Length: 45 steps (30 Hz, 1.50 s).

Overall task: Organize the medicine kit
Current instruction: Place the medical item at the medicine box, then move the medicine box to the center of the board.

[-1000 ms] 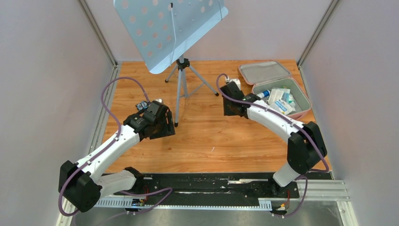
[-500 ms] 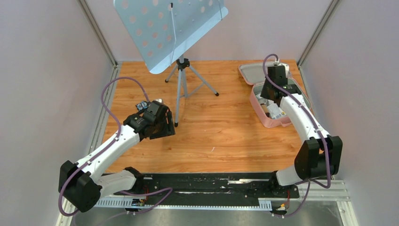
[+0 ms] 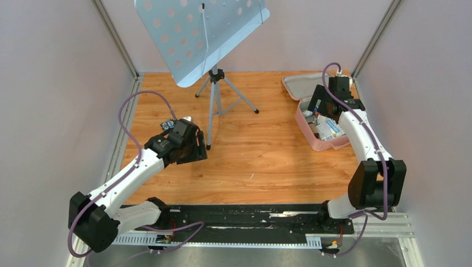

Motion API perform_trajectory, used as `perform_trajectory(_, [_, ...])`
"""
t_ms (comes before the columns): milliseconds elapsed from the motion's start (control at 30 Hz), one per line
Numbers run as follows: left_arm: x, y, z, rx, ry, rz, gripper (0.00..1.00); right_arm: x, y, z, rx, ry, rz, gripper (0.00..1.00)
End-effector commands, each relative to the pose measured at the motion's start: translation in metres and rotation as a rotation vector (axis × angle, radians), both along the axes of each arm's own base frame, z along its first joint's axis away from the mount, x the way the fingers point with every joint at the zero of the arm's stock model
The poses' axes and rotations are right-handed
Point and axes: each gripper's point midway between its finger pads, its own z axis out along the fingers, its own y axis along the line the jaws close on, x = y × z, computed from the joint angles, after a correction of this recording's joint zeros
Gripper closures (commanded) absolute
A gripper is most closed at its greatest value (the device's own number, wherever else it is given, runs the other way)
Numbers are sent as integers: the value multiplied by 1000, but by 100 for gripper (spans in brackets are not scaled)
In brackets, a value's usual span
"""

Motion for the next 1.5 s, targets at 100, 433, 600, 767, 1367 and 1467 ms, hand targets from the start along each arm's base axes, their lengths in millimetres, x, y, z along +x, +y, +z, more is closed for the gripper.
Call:
perform_trajectory(100, [15, -12, 50, -106, -210, -77, 22, -12, 7, 60, 78, -188, -22, 0])
perform_trajectory(433, [22, -9, 107, -86, -387, -186, 15, -76, 24, 55, 161, -206, 31, 0])
perform_trajectory(600, [21, -9, 123, -111, -455, -199, 13, -99, 27, 32, 195, -153, 21, 0])
perform_trajectory(767, [18, -7, 125, -136, -480, -182, 12, -110, 29, 14, 210, -115, 15, 0])
perform_trajectory(1367, [13, -21, 125, -182, -490, -265, 1, -108, 27, 14, 195, -112, 13, 0])
perform_trajectory(1467, [9, -49, 132, -272, -483, -399, 0, -103, 27, 18, 192, -121, 21, 0])
